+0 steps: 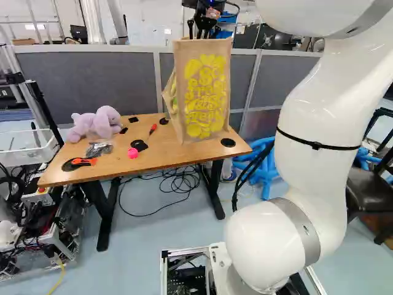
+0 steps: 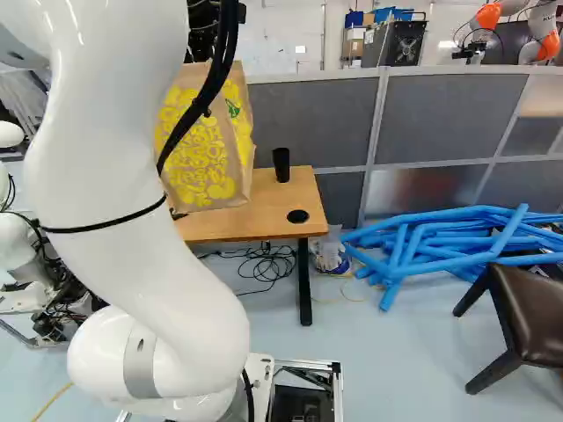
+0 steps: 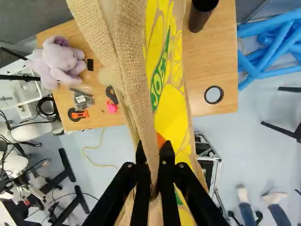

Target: Pick up the bag on the ground and place it on the table

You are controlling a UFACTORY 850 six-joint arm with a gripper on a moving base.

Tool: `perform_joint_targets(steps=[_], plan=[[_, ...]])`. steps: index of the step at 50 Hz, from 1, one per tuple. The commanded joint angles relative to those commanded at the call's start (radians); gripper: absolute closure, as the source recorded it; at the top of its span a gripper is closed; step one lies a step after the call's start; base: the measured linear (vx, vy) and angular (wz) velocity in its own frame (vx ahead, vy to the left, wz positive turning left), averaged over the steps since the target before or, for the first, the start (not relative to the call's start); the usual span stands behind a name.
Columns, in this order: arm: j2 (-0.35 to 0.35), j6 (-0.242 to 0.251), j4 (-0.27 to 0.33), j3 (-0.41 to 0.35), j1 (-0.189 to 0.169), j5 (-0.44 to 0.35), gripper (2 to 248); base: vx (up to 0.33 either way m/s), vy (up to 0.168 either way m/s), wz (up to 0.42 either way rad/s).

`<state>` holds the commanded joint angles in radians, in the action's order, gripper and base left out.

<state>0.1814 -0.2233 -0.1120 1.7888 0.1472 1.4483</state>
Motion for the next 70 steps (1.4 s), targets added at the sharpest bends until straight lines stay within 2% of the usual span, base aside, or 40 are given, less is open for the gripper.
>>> perform_joint_targets(steps=[54,70], plan=[[0.000,-0.565,-0.074,0.000,0.000,0.000,227,0.000,0.000,0.000],[0.000,-0.733,-0.030,0.000,0.000,-0.005,227,0.000,0.000,0.000]])
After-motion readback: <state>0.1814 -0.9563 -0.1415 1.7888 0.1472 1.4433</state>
